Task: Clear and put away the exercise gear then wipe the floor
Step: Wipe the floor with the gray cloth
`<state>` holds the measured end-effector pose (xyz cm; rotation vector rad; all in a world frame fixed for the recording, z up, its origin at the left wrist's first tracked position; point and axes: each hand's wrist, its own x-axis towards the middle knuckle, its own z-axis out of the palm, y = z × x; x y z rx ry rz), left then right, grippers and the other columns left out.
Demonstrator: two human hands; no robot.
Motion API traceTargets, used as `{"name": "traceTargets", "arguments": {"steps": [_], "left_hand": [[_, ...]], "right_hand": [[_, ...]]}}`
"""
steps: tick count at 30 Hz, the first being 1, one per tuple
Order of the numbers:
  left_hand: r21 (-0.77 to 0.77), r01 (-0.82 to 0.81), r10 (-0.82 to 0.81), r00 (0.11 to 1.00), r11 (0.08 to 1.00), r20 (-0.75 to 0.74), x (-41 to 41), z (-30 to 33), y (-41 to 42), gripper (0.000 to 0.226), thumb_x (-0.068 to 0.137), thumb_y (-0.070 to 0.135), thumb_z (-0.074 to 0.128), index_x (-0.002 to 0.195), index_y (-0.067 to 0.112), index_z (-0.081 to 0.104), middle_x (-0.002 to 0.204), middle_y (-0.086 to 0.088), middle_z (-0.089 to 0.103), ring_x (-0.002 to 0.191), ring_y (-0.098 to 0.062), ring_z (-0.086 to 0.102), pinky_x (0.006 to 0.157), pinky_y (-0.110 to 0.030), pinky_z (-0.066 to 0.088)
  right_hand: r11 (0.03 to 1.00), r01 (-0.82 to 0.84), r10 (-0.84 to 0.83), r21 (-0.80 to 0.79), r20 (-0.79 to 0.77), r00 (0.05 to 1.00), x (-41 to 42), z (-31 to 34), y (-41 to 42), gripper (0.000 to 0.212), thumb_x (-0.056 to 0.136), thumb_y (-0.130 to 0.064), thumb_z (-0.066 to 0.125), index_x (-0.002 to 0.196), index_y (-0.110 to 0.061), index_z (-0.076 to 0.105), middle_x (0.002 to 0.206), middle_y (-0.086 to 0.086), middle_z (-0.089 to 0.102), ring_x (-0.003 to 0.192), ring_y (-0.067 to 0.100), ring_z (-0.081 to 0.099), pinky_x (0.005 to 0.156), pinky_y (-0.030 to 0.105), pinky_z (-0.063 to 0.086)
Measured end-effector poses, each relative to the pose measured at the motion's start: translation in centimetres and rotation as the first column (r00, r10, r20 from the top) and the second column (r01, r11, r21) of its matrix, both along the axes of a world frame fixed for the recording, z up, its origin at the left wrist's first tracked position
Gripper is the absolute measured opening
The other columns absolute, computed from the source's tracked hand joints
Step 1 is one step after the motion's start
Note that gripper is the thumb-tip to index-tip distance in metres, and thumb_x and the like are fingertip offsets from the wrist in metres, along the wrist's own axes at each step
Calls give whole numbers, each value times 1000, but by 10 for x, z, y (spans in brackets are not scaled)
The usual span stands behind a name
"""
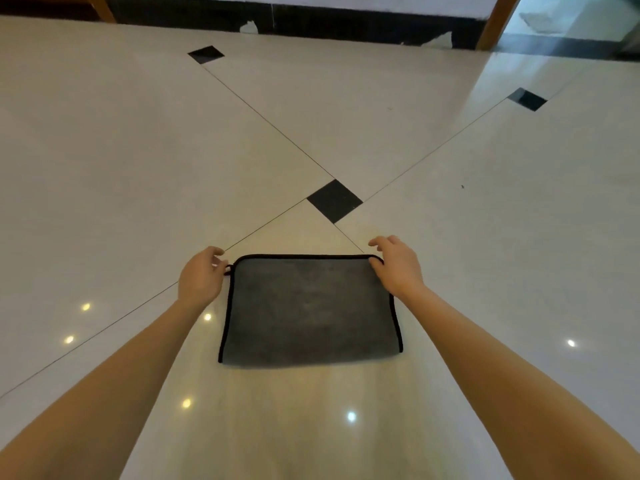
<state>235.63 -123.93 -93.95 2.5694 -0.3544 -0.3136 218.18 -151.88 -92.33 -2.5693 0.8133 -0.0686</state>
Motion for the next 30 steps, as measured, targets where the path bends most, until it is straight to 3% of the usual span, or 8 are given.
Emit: {"name": "traceTargets", "arguments": {"steps": [3, 6, 8, 10, 13, 16, 19, 30], "left_hand": [[-66, 17, -4, 981, 998, 192, -32, -19, -3, 30, 96, 8, 42, 122, 4, 56, 122, -16, 57, 106, -33, 56, 87, -38, 43], [-3, 239, -223, 914, 971, 339, -66, -39, -7, 38, 90, 10, 39, 122, 3, 59, 126, -18, 58, 110, -38, 57, 93, -43, 44], [103, 324, -340, 891, 940, 301, -87, -56, -11, 46, 94, 25, 33, 133, 8, 51, 138, -16, 49, 125, -35, 47, 105, -44, 36], [193, 360, -398, 888, 913, 228, -104, -69, -14, 57, 94, 40, 23, 144, 14, 33, 149, -12, 35, 139, -31, 29, 113, -46, 19], [273, 298, -339, 934, 915, 114, -117, -85, -13, 69, 90, 56, 9, 148, 18, 6, 157, -8, 15, 144, -26, 5, 114, -47, 1], [347, 310, -364, 925, 885, 104, -123, -95, -6, 68, 92, 59, 5, 149, 23, 13, 155, -12, 19, 143, -32, 10, 112, -54, 3], [383, 314, -389, 911, 869, 136, -123, -99, -4, 66, 93, 60, 7, 148, 26, 19, 154, -13, 23, 140, -35, 14, 107, -57, 1], [385, 297, -383, 908, 874, 168, -62, -101, -42, 67, 93, 58, 3, 148, 23, 21, 153, -15, 25, 139, -38, 17, 103, -66, 13]], "right_hand": [[984, -56, 68, -169, 68, 995, -4, -16, 23, 37, 89, -10, 57, 126, -7, 54, 121, 15, 56, 106, 32, 55, 90, 39, 44], [922, -235, 261, -306, 46, 964, -18, -48, 56, 37, 75, -10, 68, 112, -8, 63, 114, 18, 62, 103, 36, 60, 86, 43, 47], [896, -348, 343, -275, -69, 937, -28, -67, 79, 38, 83, -24, 57, 119, -17, 61, 125, 15, 60, 115, 33, 57, 93, 47, 45], [881, -405, 366, -244, -191, 911, -34, -78, 92, 44, 88, -37, 38, 127, -28, 56, 133, 11, 55, 122, 32, 53, 95, 54, 42], [890, -403, 343, -213, -268, 900, -37, -86, 93, 46, 93, -43, 27, 135, -34, 43, 139, 8, 50, 126, 32, 48, 94, 59, 39], [880, -430, 366, -204, -287, 885, -44, -93, 95, 50, 98, -50, 13, 143, -36, 29, 149, 7, 37, 136, 33, 36, 104, 58, 28], [864, -459, 406, -207, -252, 878, -46, -98, 99, 54, 96, -56, 15, 147, -39, 18, 155, 7, 24, 142, 32, 20, 110, 55, 12], [895, -405, 377, -189, -166, 911, 14, -101, 73, 55, 95, -58, 12, 147, -39, 14, 157, 3, 14, 145, 27, 7, 114, 48, 1]]}}
